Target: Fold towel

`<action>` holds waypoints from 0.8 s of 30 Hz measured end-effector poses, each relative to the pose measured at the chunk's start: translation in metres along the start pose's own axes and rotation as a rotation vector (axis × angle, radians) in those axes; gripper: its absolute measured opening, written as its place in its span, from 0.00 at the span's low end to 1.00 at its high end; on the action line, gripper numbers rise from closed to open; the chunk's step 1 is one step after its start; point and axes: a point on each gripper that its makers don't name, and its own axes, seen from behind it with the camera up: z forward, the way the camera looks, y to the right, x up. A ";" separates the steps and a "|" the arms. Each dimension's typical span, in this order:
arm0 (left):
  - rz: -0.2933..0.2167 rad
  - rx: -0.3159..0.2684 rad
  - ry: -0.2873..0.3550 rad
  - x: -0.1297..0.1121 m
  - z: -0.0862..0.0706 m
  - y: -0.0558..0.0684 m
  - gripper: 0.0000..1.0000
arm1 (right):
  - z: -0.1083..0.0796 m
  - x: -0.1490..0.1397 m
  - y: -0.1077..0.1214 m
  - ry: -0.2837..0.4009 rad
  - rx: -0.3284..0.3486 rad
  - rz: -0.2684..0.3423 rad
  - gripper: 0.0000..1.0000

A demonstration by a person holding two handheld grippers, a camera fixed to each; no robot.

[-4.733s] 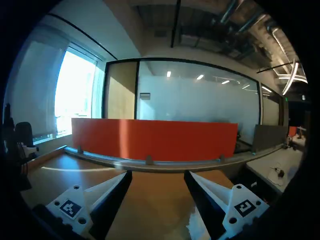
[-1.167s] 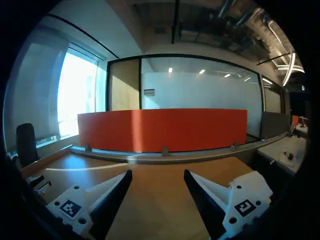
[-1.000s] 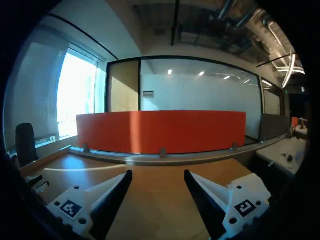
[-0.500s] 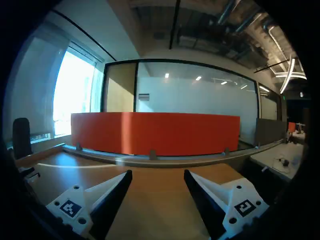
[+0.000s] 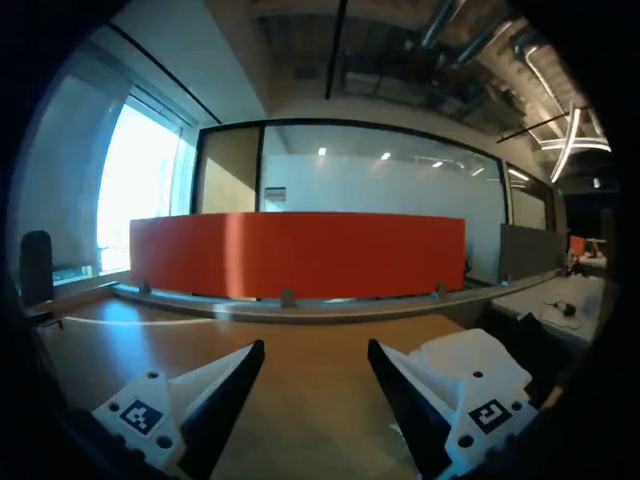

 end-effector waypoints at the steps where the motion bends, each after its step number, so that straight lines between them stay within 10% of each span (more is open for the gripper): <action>1: 0.000 0.000 0.000 0.000 0.000 0.000 0.96 | 0.000 -0.005 0.003 0.000 -0.005 0.001 1.00; 24: 0.000 0.000 0.000 -0.001 0.000 0.000 0.96 | -0.005 -0.078 0.013 0.005 0.027 -0.003 1.00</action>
